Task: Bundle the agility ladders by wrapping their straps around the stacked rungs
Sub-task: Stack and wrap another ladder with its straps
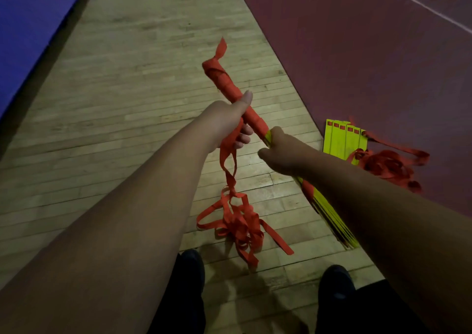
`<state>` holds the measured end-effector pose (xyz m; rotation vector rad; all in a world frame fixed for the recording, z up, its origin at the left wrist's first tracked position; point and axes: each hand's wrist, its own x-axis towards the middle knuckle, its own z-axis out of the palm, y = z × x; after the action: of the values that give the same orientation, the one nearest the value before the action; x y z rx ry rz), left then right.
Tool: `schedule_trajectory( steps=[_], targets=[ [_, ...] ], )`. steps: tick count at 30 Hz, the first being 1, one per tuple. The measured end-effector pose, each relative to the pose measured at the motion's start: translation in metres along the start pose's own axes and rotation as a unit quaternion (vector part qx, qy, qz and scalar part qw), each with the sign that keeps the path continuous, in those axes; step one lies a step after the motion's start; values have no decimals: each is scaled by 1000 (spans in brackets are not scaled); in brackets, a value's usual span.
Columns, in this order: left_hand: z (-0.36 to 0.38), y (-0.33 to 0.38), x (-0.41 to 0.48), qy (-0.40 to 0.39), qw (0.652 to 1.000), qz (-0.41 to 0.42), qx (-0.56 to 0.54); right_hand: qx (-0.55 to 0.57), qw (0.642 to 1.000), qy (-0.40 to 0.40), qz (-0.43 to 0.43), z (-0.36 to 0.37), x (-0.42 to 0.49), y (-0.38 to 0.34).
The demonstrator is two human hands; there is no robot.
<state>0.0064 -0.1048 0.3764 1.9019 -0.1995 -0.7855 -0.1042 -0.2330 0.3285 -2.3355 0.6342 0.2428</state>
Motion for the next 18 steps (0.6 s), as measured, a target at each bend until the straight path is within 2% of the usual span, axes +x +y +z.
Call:
schedule_trajectory(
  steps=[3, 6, 8, 11, 15, 18],
  targets=[
    [4, -4, 3, 72, 997, -11, 17, -10, 1000, -8, -13, 4, -1, -5],
    [-7, -6, 11, 128, 991, 3, -25, 36, 999, -2, -37, -4, -3, -10],
    [-14, -4, 12, 120, 990, 18, -66, 108, 993, 3, -52, -14, -4, -10],
    [-20, 0, 12, 92, 990, 26, -105, 235, 969, -45, -60, -22, -6, -3],
    [-22, 2, 10, 36, 986, 48, -158, 396, 903, -168, 5, -30, -10, 2],
    [-19, 5, 8, 6, 982, 59, -178, 410, 872, -268, 0, -34, -13, 5]
  ],
)
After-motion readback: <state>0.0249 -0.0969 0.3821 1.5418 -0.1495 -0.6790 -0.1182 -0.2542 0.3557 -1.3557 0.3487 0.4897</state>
